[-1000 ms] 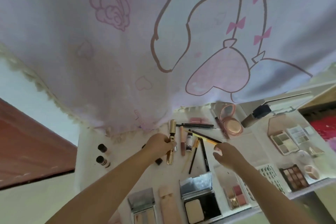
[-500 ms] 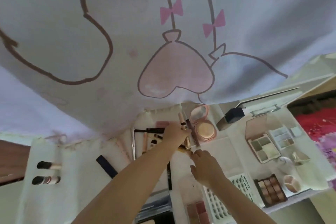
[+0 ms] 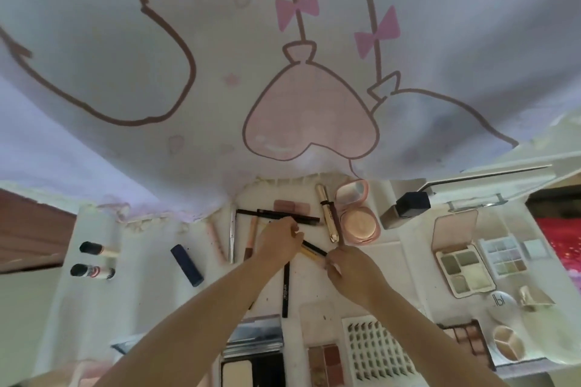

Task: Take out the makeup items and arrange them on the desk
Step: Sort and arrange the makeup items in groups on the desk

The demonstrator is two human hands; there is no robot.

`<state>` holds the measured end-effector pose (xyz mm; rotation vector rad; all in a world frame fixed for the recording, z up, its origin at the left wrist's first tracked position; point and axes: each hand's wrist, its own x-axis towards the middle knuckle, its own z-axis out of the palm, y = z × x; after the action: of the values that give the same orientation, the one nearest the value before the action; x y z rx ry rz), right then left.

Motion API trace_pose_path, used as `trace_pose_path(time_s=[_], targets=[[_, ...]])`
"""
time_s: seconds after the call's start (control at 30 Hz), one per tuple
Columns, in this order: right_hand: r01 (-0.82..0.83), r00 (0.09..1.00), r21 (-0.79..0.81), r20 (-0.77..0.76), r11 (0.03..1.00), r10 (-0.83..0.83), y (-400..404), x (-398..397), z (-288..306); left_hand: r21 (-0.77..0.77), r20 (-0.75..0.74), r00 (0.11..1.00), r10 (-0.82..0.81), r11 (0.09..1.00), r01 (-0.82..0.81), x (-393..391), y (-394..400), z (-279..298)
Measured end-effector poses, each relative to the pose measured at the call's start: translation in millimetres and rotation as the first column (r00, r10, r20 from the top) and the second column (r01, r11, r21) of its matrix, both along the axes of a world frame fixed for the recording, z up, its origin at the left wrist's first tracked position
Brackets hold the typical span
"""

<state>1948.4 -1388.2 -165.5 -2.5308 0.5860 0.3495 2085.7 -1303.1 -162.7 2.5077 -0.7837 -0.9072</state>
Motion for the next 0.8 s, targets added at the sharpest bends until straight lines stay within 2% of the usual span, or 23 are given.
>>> trace_pose_path(time_s=[0.1,0.2,0.3,0.4,0.47,0.57,0.67,0.8], targets=[[-0.022,0.996,-0.04,0.082,0.999,0.026,-3.7,31.1,4.7,0.054,0.11,0.993,-0.044,0.998,0.038,6.2,35.8,6.0],[-0.04,0.985,-0.165,0.157,0.985,0.066,-9.0,70.9,5.4,0.07,0.181,0.983,-0.024,0.997,0.012,11.7,64.1,13.0],[-0.128,0.989,-0.356,0.021,0.926,0.145,-12.5,102.2,0.7,0.068,0.215,0.977,-0.002,0.998,-0.013,14.1,86.3,18.6],[-0.205,0.977,-0.407,-0.145,0.89,0.158,-14.0,117.9,-2.6,0.048,0.247,0.968,0.046,0.997,-0.06,14.4,104.3,20.4],[-0.22,0.972,-0.414,-0.173,0.883,0.161,-14.8,123.2,-1.3,0.027,0.257,0.964,0.064,0.997,-0.074,15.0,113.9,19.6],[-0.166,0.986,-0.328,-0.069,0.93,0.152,-13.2,125.1,9.4,0.024,0.246,0.968,0.058,0.998,-0.066,19.7,119.0,20.7],[-0.1,0.985,-0.046,0.138,0.994,0.105,-1.8,117.9,39.0,-0.004,0.232,0.972,0.047,0.999,-0.047,26.8,112.4,30.7],[-0.026,0.911,0.14,0.412,0.99,-0.034,24.8,102.0,93.3,-0.171,0.274,0.961,-0.03,0.982,0.08,26.3,92.0,60.3]])
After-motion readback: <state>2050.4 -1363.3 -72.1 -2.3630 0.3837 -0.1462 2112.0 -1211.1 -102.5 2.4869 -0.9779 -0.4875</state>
